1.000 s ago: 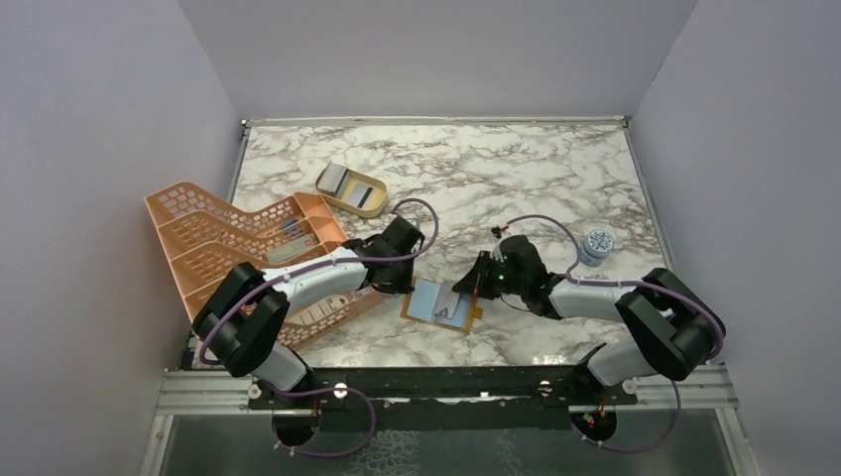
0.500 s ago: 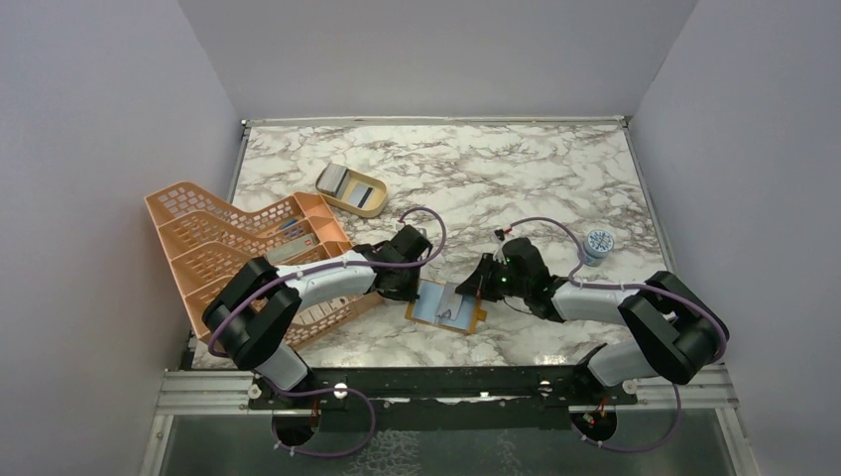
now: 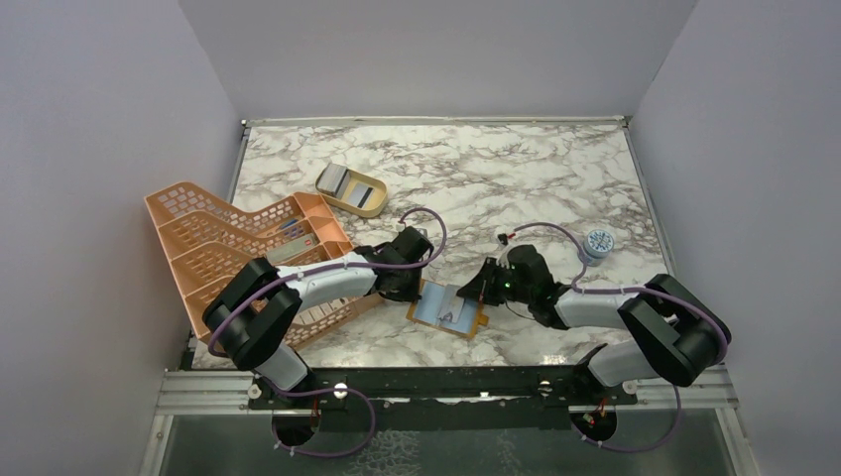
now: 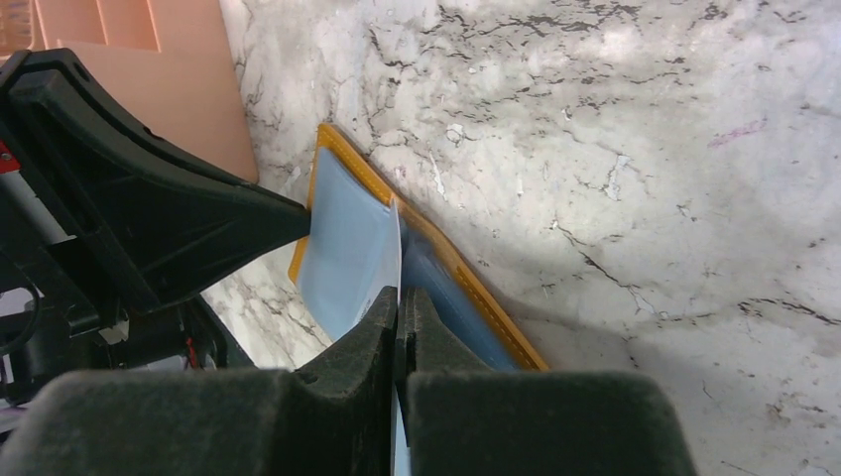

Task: Put the credit cards into the card holder
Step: Insert the credit card into the card holder.

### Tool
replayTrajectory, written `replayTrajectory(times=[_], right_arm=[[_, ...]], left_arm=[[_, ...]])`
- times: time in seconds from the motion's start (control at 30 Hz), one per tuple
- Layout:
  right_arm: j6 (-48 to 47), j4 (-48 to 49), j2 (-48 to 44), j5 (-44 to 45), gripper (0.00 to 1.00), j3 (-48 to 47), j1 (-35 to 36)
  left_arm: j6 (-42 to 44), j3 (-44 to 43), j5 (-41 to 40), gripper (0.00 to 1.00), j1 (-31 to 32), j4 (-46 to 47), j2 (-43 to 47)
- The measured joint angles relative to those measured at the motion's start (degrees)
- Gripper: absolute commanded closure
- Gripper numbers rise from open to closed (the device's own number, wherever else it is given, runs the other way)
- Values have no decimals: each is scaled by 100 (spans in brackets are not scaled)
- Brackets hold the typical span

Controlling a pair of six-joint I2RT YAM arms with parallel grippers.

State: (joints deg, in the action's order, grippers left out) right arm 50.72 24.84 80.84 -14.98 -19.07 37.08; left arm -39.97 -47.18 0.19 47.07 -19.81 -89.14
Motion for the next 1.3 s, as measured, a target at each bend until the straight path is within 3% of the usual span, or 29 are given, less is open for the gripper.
replayTrajectory(times=[0.53,1.3], right_arm=[[-24,525,153,-341,99,85,37],[649,1440,195,-369,99,590,39]], left_arm=[[-4,7,0,98,4,15,0],[-236,184,166,96,103,140,133]])
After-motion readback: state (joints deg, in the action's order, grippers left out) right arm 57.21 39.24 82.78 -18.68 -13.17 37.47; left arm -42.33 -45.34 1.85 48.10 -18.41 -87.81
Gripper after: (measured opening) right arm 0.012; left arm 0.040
